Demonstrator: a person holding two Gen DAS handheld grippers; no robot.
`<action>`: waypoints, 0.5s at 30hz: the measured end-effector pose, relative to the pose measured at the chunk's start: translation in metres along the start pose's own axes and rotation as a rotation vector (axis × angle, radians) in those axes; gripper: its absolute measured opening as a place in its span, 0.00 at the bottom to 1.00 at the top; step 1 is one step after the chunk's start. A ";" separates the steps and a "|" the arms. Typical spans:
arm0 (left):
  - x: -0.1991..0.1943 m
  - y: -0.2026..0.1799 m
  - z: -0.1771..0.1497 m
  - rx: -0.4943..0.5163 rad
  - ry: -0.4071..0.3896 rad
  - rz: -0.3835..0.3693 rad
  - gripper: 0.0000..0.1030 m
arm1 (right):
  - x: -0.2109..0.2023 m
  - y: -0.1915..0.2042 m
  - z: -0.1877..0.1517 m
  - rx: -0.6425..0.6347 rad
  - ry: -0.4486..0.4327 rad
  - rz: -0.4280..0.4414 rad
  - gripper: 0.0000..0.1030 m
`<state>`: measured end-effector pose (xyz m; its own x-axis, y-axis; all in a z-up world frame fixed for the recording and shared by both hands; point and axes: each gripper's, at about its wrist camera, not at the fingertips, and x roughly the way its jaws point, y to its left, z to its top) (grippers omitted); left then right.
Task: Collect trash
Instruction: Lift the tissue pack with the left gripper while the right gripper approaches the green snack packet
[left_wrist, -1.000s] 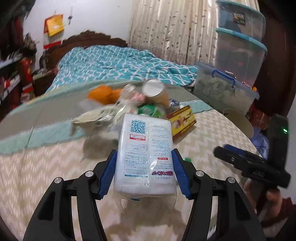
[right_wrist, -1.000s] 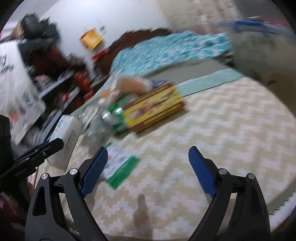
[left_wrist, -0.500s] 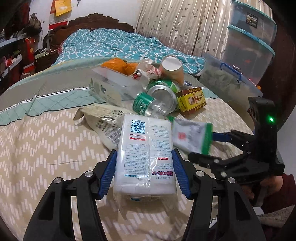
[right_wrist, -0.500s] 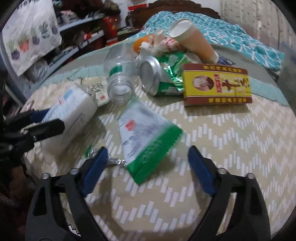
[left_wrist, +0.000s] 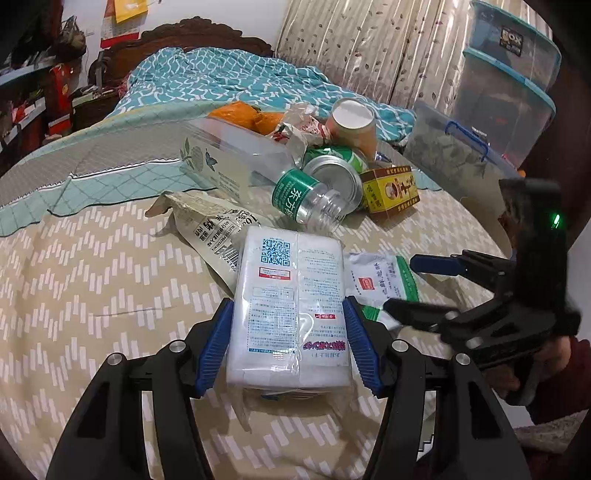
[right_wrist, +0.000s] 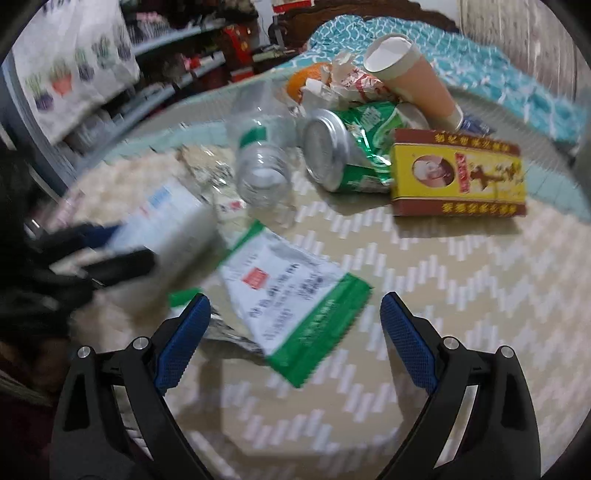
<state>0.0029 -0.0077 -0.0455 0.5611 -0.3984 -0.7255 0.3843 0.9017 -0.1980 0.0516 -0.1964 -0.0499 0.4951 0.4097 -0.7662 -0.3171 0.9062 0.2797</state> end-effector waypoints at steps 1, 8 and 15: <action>0.001 -0.002 0.000 0.008 0.002 0.004 0.55 | -0.001 -0.002 0.002 0.025 -0.005 0.023 0.90; 0.002 -0.001 -0.001 0.008 0.007 0.004 0.56 | -0.010 -0.036 0.002 0.245 -0.042 0.184 0.82; 0.003 -0.001 -0.002 0.011 0.007 0.004 0.56 | -0.020 -0.066 -0.009 0.387 -0.072 0.216 0.69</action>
<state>0.0027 -0.0091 -0.0485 0.5577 -0.3937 -0.7307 0.3902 0.9014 -0.1879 0.0553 -0.2649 -0.0581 0.5099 0.5879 -0.6280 -0.1000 0.7655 0.6356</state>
